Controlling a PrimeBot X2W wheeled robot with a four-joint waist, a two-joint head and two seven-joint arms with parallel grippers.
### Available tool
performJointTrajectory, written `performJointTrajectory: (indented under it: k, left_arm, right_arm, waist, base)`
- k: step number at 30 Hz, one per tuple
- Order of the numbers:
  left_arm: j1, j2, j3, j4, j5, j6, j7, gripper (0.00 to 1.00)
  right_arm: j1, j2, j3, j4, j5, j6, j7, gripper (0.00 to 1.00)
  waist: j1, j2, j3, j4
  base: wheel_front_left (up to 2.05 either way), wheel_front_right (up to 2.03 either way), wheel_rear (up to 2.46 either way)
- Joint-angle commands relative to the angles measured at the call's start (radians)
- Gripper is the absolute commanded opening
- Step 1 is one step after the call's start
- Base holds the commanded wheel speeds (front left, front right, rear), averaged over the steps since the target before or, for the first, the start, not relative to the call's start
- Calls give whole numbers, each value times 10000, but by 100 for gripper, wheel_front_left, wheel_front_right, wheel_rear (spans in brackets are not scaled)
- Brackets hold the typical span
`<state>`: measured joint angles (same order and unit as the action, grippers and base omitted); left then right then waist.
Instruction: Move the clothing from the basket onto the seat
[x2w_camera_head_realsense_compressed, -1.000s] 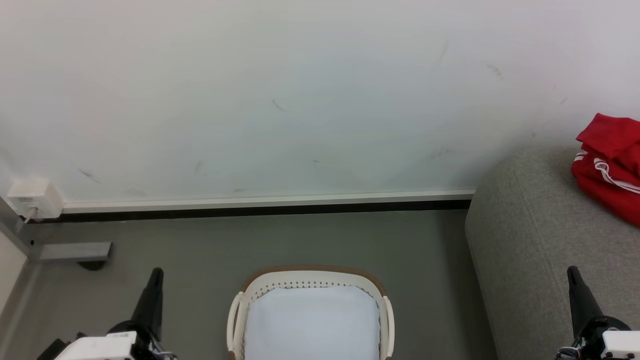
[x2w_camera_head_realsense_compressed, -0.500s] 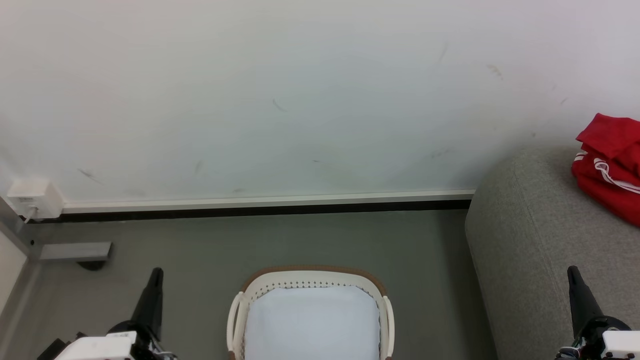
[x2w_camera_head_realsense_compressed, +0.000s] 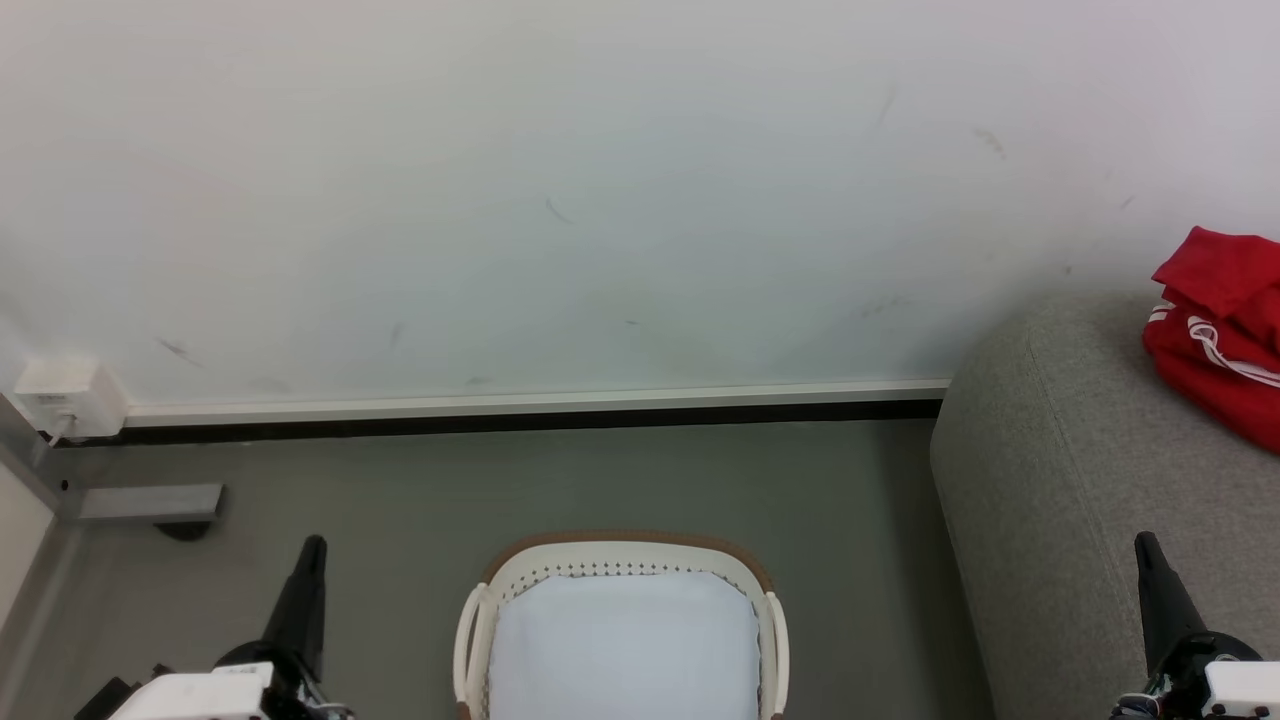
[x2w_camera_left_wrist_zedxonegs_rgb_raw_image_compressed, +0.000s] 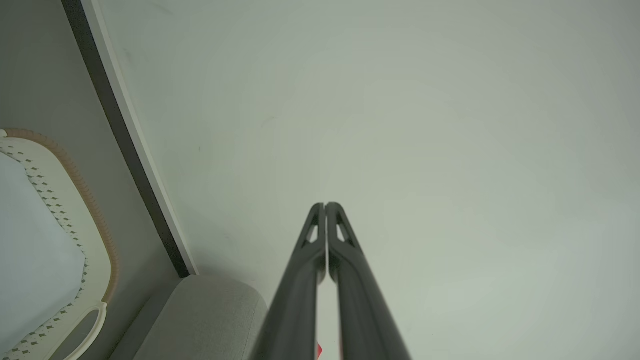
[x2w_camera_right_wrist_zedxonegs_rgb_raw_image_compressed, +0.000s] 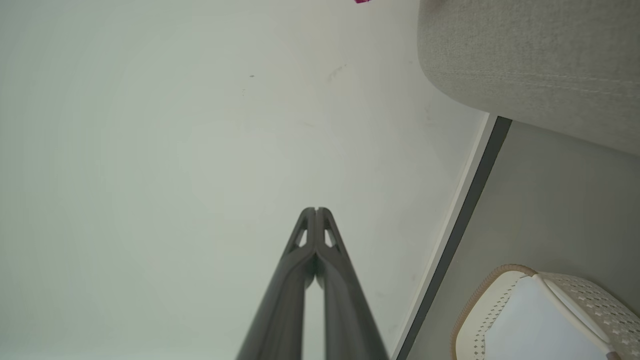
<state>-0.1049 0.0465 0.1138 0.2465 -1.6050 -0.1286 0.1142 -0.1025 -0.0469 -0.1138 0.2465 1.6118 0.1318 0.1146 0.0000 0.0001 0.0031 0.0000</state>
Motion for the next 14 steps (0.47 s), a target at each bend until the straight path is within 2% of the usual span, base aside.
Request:
performJointTrajectory:
  k: [1,14]
  left_arm:
    - [-91,70,11,-28,-142,-39,36,0]
    - [-90,70,12,-29,-143,-39,35,0]
  right_arm:
    - [-121,-64,-41,-45,6,-21,39,0]
    - [-120,-64,-42,-45,5,-21,40,0]
  waist:
    - [0,-1,0,0]
    - [0,-1,0,0]
  base:
    - [0,0,0]
    - [0,0,0]
